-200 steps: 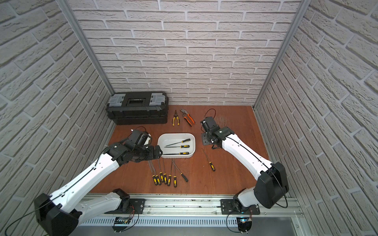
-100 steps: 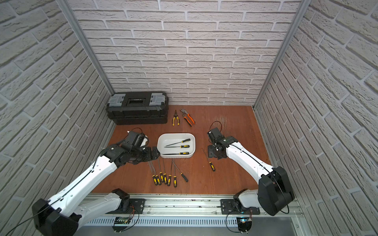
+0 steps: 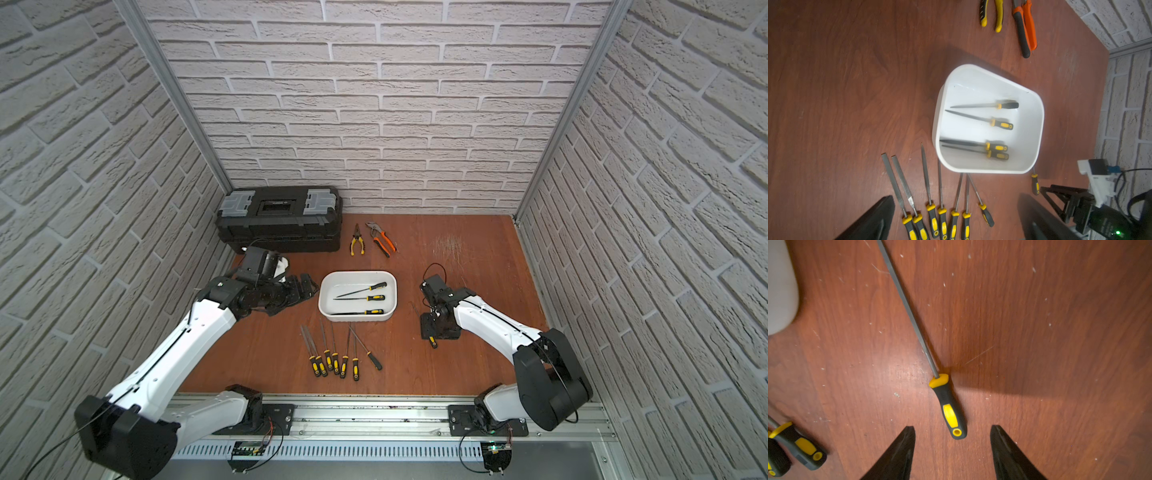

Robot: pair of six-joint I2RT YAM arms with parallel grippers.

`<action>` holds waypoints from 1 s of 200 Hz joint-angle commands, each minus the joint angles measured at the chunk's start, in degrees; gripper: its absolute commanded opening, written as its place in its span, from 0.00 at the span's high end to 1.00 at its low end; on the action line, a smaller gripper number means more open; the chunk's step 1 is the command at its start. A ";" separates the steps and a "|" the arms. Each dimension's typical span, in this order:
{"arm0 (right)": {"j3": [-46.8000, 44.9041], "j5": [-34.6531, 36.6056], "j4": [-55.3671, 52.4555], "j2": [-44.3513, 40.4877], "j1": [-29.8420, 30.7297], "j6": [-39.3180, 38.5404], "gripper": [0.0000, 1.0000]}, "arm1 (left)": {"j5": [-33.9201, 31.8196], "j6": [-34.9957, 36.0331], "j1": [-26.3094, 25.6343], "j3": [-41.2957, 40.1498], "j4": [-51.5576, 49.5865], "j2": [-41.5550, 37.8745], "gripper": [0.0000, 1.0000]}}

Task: Put the file tool into the storage box
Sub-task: Pick up the file tool from the center of the board.

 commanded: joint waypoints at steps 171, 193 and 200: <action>1.27 2.91 6.25 12.89 5.43 3.46 0.73 | -3.34 8.47 -5.33 6.97 -4.73 2.91 0.02; 1.79 4.05 6.05 12.99 5.72 3.68 0.81 | -4.40 8.77 -7.35 7.80 -4.28 3.17 0.02; 1.79 4.79 5.78 12.51 5.77 4.10 0.82 | -4.14 8.76 -7.49 7.89 -3.51 2.99 0.02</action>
